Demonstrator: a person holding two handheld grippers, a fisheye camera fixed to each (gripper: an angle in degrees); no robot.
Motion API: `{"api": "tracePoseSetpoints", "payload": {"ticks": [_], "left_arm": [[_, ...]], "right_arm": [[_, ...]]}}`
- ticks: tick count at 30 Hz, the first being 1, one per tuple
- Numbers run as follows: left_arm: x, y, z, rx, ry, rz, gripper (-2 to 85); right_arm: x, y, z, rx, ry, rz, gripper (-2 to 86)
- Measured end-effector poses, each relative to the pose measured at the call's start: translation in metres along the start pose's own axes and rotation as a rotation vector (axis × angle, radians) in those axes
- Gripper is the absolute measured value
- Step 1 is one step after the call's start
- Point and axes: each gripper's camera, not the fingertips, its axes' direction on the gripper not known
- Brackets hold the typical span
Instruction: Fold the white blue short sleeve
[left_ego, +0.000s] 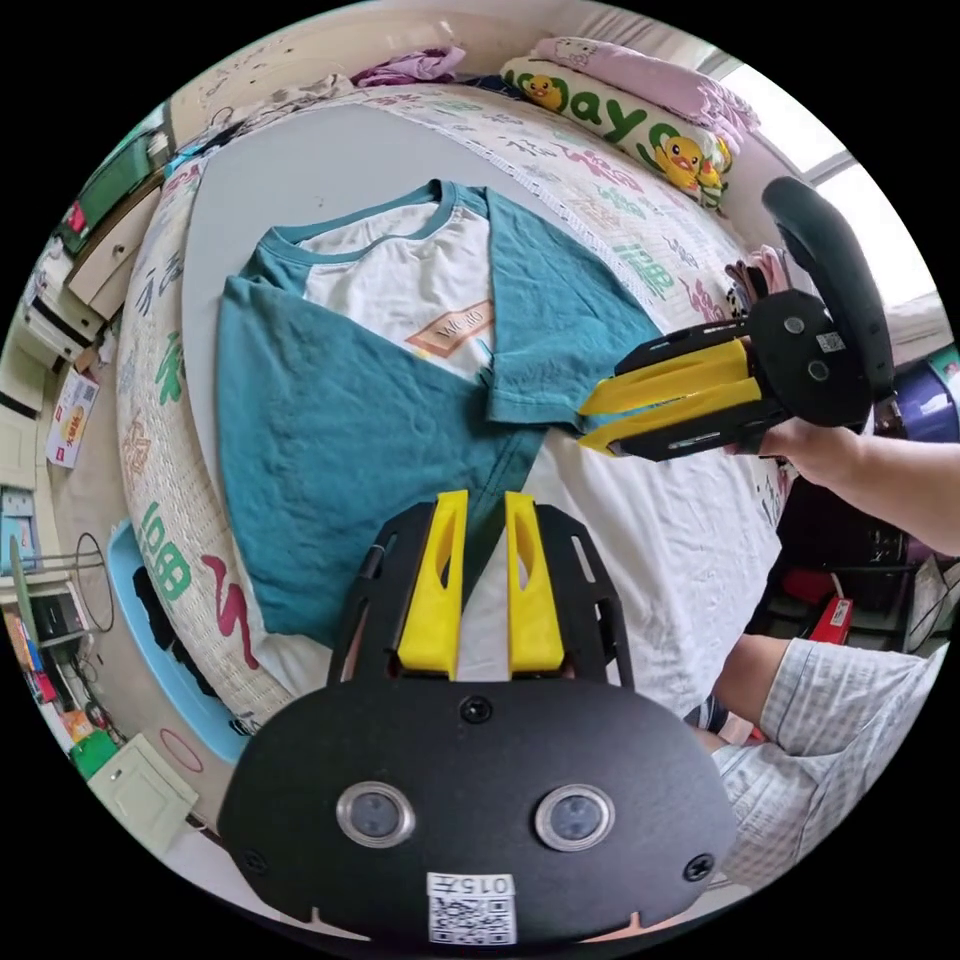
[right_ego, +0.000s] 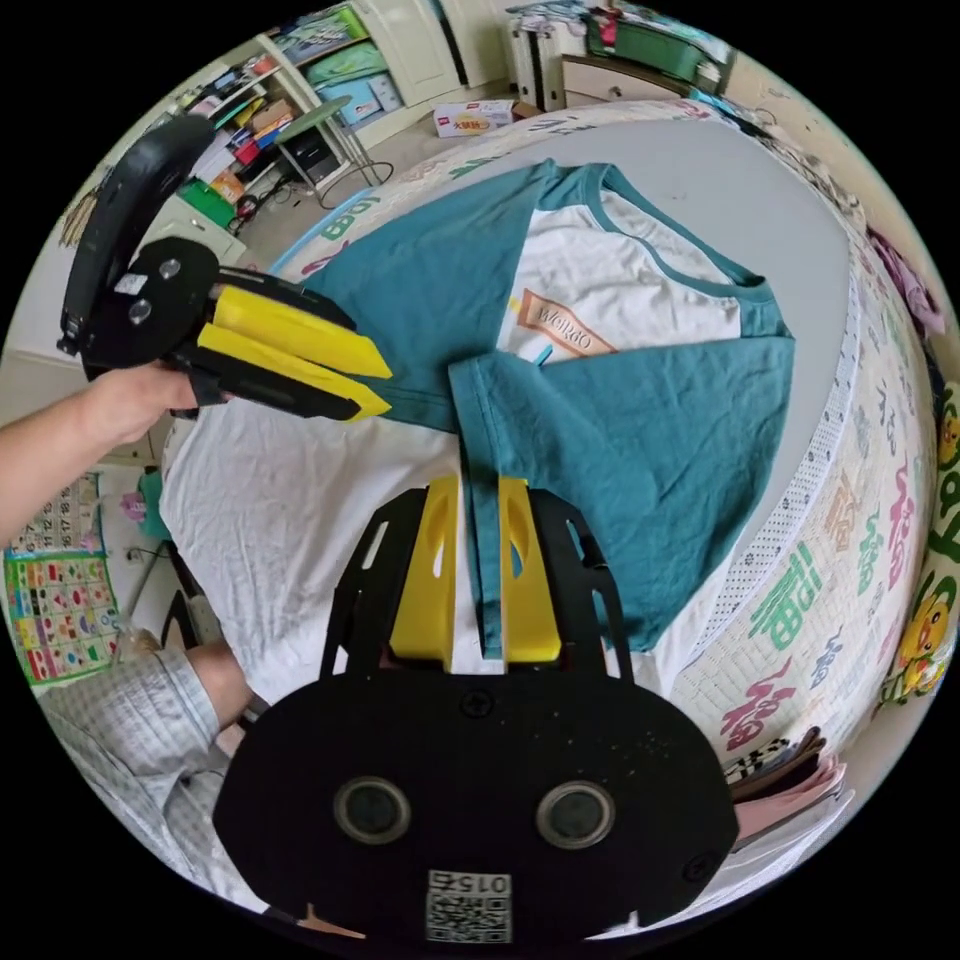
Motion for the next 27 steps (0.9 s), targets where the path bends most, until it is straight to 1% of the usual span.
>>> {"api": "tracePoseSetpoints", "payload": {"ticks": [3, 6, 8, 10, 13, 14, 16, 17, 19, 20, 21, 22, 23, 24, 25, 26, 27], "left_arm": [[0.008, -0.008, -0.005, -0.008, -0.052, 0.018, 7.7], [0.010, -0.012, -0.011, -0.004, -0.090, 0.005, 6.8], [0.006, -0.013, -0.014, 0.003, -0.073, -0.019, 6.1], [-0.006, -0.013, -0.020, 0.005, -0.015, -0.069, 4.6], [-0.022, -0.011, -0.031, 0.030, 0.043, -0.133, 1.3], [-0.027, -0.010, -0.035, 0.038, 0.068, -0.143, 0.9], [-0.054, -0.003, -0.059, 0.091, 0.124, -0.190, 0.2], [-0.063, 0.000, -0.067, 0.105, 0.126, -0.208, 0.1], [-0.115, 0.019, -0.104, 0.183, 0.105, -0.329, -0.1], [-0.130, 0.026, -0.113, 0.204, 0.090, -0.371, -0.1], [-0.162, 0.043, -0.130, 0.249, 0.053, -0.473, -0.2], [-0.194, 0.063, -0.145, 0.305, 0.011, -0.596, -0.2], [-0.209, 0.074, -0.150, 0.328, -0.012, -0.658, -0.3], [-0.235, 0.096, -0.158, 0.346, -0.063, -0.781, -0.2], [-0.254, 0.118, -0.163, 0.344, -0.105, -0.925, -0.3], [-0.260, 0.127, -0.165, 0.352, -0.111, -0.981, -0.3], [-0.264, 0.138, -0.171, 0.403, -0.100, -1.007, -0.3]], "right_arm": [[-0.001, -0.003, 0.005, 0.013, 0.039, 0.020, 6.5], [0.009, -0.007, 0.010, -0.002, 0.019, 0.054, 4.8], [0.019, -0.010, 0.013, -0.017, -0.013, 0.073, 3.8], [0.031, -0.008, 0.017, -0.021, -0.061, 0.106, 2.2], [0.057, -0.002, 0.017, -0.018, -0.160, 0.197, 0.4], [0.070, 0.003, 0.009, 0.001, -0.192, 0.214, 0.2], [0.097, 0.016, -0.011, 0.046, -0.192, 0.239, 0.1], [0.127, 0.029, -0.028, 0.084, -0.182, 0.279, 0.2], [0.187, 0.059, -0.054, 0.130, -0.141, 0.396, 0.4], [0.233, 0.084, -0.068, 0.153, -0.108, 0.500, 0.6], [0.277, 0.111, -0.077, 0.150, -0.041, 0.606, 0.8], [0.298, 0.125, -0.079, 0.132, 0.019, 0.663, 1.0], [0.334, 0.152, -0.077, 0.096, 0.112, 0.758, 1.5], [0.367, 0.179, -0.068, 0.016, 0.148, 0.854, 2.5], [0.381, 0.192, -0.063, -0.029, 0.158, 0.913, 3.2], [0.399, 0.215, -0.058, -0.071, 0.163, 1.014, 4.1], [0.402, 0.228, -0.062, -0.009, 0.145, 1.058, 4.4]]}}
